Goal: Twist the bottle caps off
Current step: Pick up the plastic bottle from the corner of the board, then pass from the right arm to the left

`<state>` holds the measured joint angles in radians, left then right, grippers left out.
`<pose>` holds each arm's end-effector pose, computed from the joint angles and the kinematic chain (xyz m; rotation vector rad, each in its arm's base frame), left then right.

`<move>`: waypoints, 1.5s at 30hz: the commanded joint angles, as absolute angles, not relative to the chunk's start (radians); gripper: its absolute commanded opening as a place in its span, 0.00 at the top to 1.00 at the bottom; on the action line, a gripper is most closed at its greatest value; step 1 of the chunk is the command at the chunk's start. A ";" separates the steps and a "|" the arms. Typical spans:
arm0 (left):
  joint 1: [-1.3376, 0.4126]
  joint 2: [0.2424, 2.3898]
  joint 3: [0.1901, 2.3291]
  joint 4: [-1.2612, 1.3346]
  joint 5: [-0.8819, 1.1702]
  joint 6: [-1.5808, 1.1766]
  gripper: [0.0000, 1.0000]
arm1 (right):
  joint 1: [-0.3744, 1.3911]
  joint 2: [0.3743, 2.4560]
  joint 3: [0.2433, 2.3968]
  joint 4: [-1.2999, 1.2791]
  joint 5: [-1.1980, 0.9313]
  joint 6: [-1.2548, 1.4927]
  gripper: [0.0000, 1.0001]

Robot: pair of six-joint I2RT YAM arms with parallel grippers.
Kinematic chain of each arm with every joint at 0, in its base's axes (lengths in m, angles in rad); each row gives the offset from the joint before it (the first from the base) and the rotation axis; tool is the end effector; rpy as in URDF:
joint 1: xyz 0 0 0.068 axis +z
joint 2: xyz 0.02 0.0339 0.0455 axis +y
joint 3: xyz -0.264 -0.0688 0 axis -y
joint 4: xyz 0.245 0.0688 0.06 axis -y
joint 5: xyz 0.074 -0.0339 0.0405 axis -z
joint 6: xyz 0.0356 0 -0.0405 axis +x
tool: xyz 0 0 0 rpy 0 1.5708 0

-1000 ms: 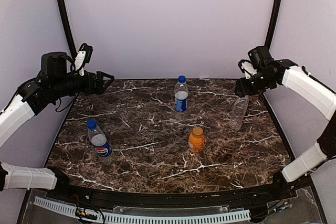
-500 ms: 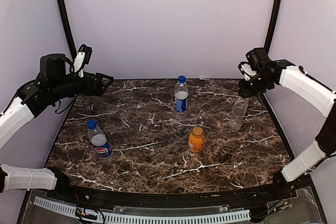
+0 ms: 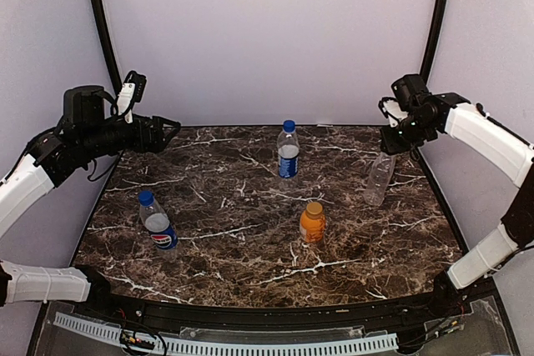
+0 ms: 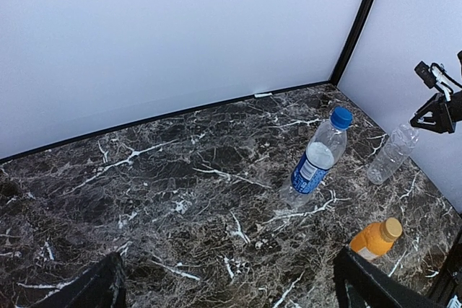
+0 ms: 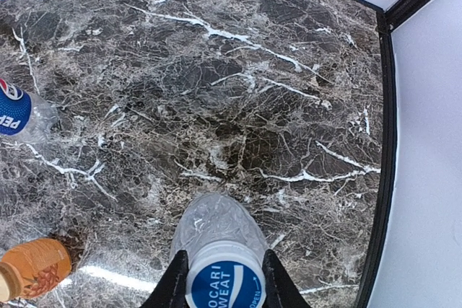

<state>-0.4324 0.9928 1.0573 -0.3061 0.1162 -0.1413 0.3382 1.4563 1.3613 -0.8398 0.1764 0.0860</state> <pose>0.2004 -0.0970 0.3841 0.3496 1.8071 -0.5102 0.2890 0.0950 0.3245 -0.2407 2.4737 -0.0426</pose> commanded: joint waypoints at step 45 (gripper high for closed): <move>-0.891 1.212 1.132 -0.177 0.333 0.031 0.06 | 0.857 1.684 2.056 -0.788 -0.642 0.108 1.00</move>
<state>-0.8867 1.2201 1.1599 -0.2340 0.3157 0.0326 0.8505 1.6852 2.0319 -0.8543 -0.5819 0.0834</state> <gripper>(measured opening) 0.953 0.271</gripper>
